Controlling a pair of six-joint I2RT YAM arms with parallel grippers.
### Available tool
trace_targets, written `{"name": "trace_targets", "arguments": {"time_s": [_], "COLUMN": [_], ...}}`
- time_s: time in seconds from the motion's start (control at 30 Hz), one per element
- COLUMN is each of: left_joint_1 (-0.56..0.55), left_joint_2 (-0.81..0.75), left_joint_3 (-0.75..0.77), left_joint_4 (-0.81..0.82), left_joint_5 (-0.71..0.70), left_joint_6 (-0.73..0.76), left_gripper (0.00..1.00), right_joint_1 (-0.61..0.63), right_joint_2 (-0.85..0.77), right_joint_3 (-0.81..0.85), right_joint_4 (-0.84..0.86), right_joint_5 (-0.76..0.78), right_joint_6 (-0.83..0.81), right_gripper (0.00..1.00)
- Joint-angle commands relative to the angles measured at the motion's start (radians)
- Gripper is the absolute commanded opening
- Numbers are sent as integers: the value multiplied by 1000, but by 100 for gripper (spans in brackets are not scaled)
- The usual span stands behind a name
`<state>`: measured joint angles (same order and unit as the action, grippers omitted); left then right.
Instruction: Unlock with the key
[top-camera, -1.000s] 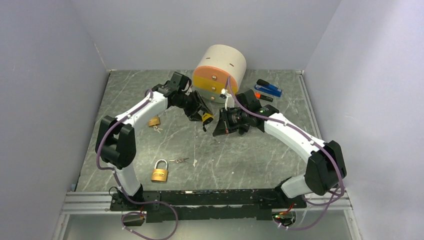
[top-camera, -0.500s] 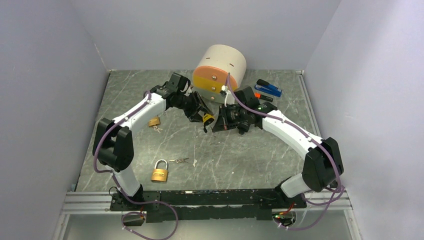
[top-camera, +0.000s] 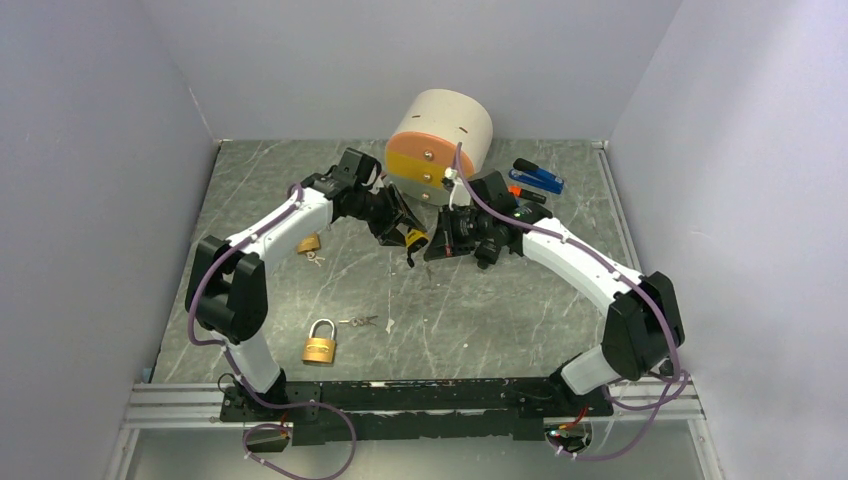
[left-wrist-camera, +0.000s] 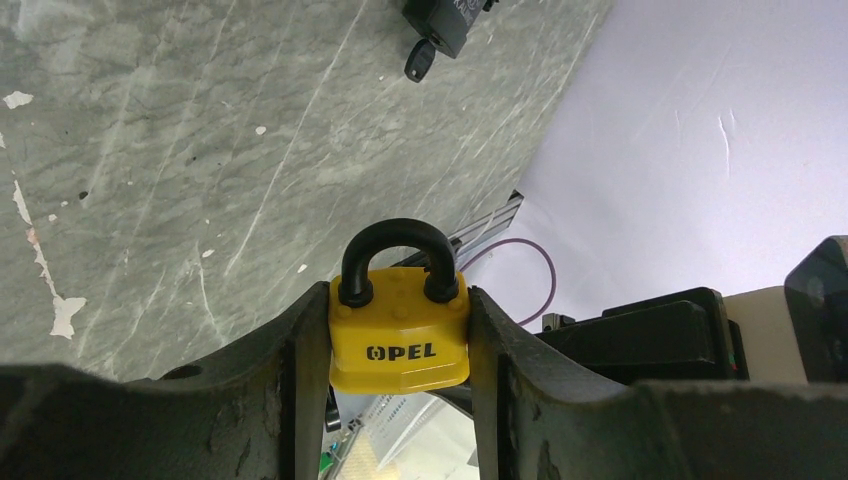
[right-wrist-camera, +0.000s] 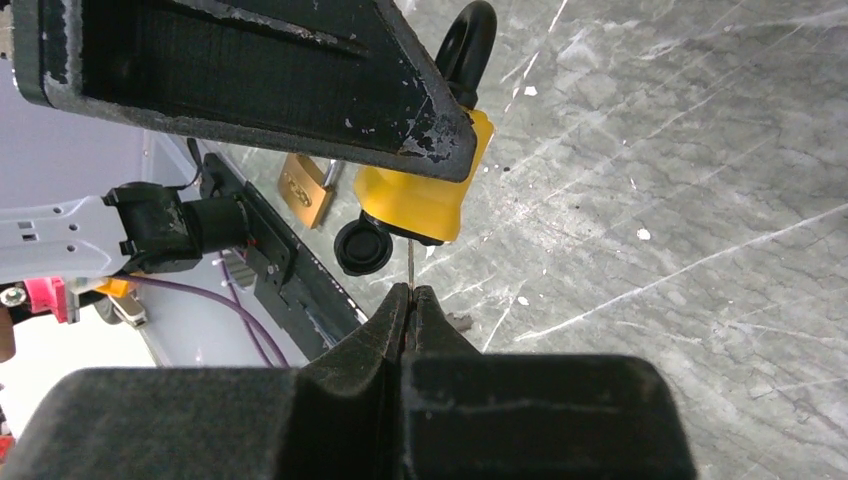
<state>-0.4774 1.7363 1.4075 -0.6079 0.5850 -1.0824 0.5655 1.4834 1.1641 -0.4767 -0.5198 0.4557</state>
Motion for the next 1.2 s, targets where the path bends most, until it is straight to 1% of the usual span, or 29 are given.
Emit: {"name": "trace_targets", "arguments": {"time_s": [0.0,0.4,0.67,0.83,1.0,1.17], "left_joint_1": [-6,-10,-9,-12,-12,-15], "left_joint_2": [-59,-64,-72,-75,-81,-98], "left_joint_3": [-8,-40,-54,-56,-64,-82], "left_joint_4": [43,62,70,87,102,119], "left_joint_5": [42,32,30,42,53,45], "left_joint_6": [-6,-14,-24,-40,-60,-91], "left_gripper": [3,3,3,2,3,3], "right_joint_1": [-4,-36,-41,-41,-41,-42], "right_joint_2": [21,50,41,46,58,97], "right_joint_3": [59,59,40,34,48,82], "right_joint_4": [37,88,149,164,141,78], "right_joint_5": [40,34,-27,-37,1,63], "right_joint_6": [32,168,183,193,207,271], "right_gripper": [0,0,0,0,0,0]}}
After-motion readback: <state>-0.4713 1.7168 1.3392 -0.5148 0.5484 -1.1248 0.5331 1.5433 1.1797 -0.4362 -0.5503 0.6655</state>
